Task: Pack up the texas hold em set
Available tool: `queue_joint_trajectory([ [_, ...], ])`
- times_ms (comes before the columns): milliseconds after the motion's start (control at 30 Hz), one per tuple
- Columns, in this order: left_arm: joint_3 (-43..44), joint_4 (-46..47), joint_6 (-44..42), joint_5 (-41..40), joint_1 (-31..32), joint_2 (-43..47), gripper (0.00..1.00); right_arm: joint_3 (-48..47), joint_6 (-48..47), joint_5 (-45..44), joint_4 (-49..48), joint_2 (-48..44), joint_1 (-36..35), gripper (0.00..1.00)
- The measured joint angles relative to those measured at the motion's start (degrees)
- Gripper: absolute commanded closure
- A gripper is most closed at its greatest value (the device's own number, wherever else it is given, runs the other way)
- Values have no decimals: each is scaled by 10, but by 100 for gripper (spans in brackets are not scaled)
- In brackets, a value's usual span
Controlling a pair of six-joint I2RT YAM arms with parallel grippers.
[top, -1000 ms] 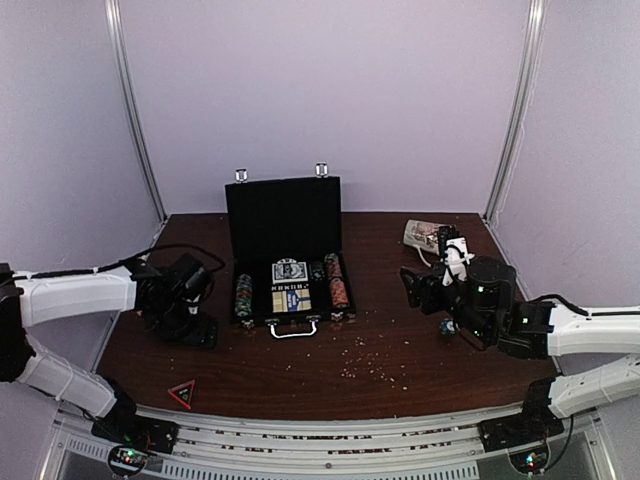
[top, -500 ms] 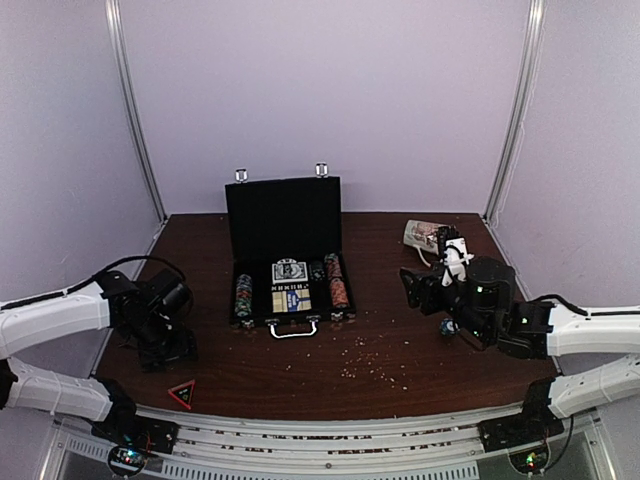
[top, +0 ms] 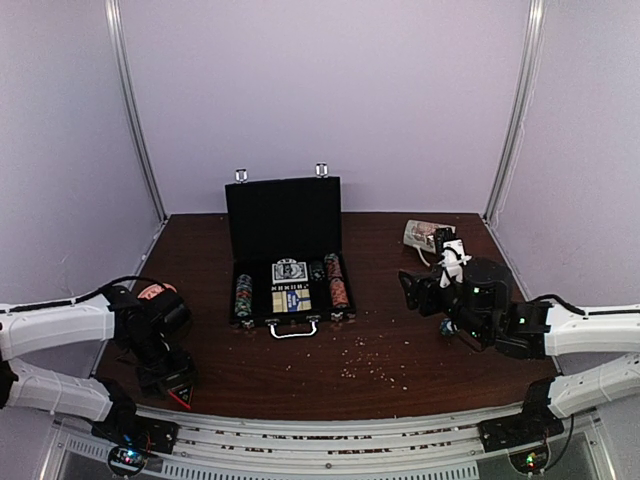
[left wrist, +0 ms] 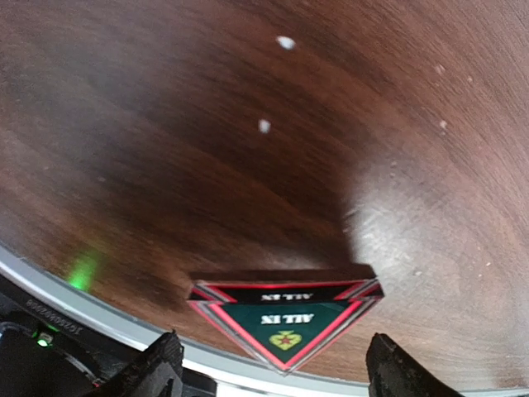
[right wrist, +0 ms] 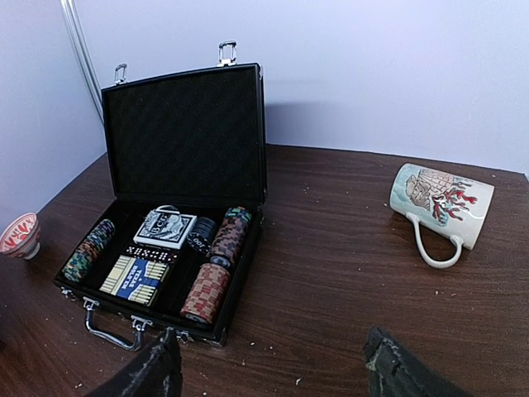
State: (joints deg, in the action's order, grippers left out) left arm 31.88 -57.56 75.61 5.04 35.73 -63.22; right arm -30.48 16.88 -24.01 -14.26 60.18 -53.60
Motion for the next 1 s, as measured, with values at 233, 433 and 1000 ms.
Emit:
queue_joint_trajectory([
  [233,-18,45,0,16,0,-25,23,0,0,0,3,1,0,24],
  [433,-13,54,-12,16,0,-53,22,0,0,0,5,3,0,24],
  [1000,32,64,-100,-11,1,-124,28,-3,0,2,8,14,0,24],
])
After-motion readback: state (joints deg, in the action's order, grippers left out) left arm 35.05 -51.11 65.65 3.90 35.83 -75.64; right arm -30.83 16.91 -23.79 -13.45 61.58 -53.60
